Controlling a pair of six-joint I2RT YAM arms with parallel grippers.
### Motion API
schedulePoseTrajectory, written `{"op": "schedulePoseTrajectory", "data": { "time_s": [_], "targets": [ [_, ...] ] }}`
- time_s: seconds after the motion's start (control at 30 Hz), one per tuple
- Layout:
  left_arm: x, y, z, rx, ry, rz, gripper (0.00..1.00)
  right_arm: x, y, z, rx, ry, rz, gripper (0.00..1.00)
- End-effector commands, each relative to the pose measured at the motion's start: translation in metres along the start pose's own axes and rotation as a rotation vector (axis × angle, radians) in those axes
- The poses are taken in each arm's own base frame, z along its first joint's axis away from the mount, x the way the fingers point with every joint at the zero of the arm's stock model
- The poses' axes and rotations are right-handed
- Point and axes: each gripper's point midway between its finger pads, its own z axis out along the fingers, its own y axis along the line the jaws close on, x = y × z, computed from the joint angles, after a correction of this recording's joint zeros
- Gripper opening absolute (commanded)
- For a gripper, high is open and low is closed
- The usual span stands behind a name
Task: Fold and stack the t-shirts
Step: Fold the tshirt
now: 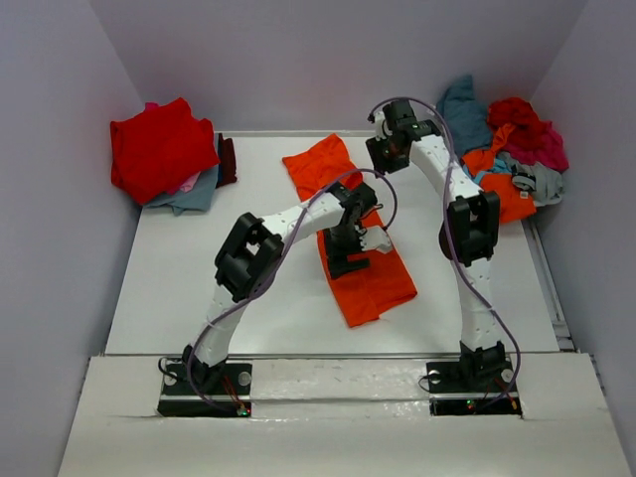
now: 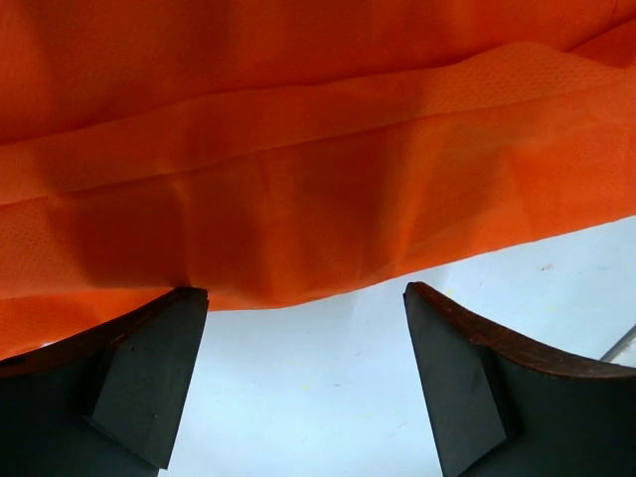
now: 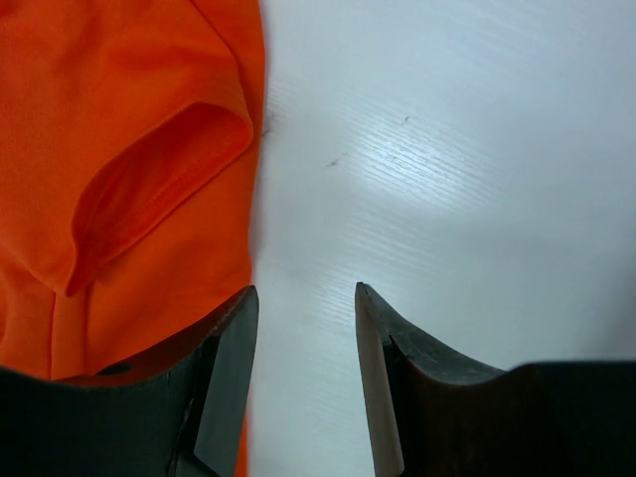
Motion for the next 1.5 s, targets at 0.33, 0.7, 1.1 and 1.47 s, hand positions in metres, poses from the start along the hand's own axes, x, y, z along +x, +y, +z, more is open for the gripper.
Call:
{"op": "schedulePoseTrajectory", "data": {
  "time_s": [0.33,0.7,1.1,1.47],
  "targets": [
    [-0.043,0.014,0.018,-0.156,0.091,0.208,0.92,-0.017,0.031,0.034,-0.185,-0.06,0.072,0.5],
    [-0.056,0.008,0.009,-0.189,0.077,0.226,0.92,0.001,0.042,0.052,-0.248,-0.008,0.081,0.51],
    [-0.086,0.023,-0.051,-0.462,-0.064,0.172,0.92,-0.003,0.039,0.029,-0.23,-0.025,0.059,0.51],
    [-0.112,0.023,-0.087,-0.524,-0.302,-0.099,0.92,-0.008,0.041,0.015,-0.202,-0.036,0.081,0.51]
  ]
}}
